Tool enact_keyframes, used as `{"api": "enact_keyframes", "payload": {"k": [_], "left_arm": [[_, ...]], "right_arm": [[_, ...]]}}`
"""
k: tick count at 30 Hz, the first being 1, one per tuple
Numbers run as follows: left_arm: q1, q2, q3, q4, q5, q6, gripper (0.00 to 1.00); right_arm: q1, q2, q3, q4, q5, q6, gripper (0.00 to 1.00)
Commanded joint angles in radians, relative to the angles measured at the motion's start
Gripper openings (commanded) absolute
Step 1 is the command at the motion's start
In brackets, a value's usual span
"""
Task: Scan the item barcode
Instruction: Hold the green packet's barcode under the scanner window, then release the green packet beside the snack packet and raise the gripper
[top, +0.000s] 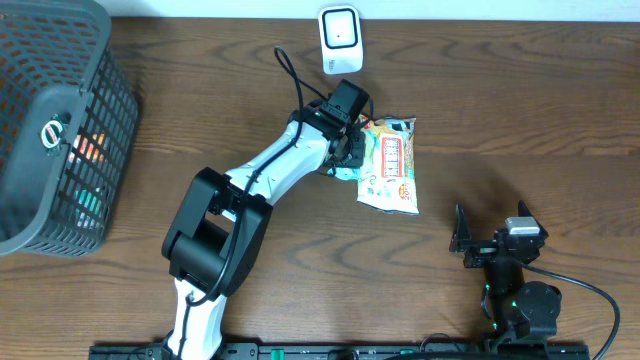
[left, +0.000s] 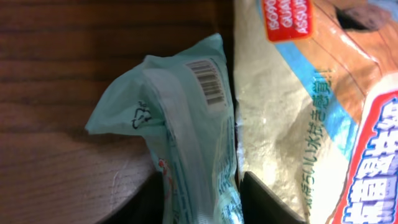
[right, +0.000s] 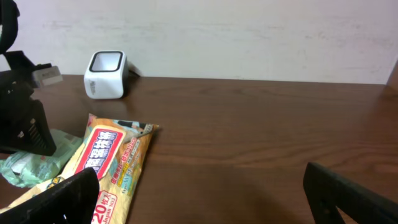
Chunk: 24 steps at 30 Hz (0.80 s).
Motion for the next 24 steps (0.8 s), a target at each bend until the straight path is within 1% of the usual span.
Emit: {"api": "enact_keyframes", "payload": {"k": [1, 9, 15, 22, 24], "left_arm": [[0.013, -0.015, 0.011, 0.003, -0.008, 0.006, 0.43], [0.045, -0.095, 0.013, -0.002, -0.008, 0.006, 0.45], [0.081, -0.223, 0.013, -0.005, -0.009, 0.046, 0.52], [0.158, -0.396, 0.013, -0.004, -0.013, 0.048, 0.53], [0.185, -0.437, 0.013, -0.005, -0.016, 0.068, 0.53]], "right_arm": [[0.006, -0.004, -0.003, -0.002, 0.007, 0.003, 0.99], [0.006, -0.004, -0.003, -0.002, 0.007, 0.003, 0.99], [0.006, -0.004, -0.003, -0.002, 0.007, 0.003, 0.99], [0.006, -0.004, -0.003, -0.002, 0.007, 0.003, 0.99], [0.006, -0.004, -0.003, -0.002, 0.007, 0.003, 0.99]]}}
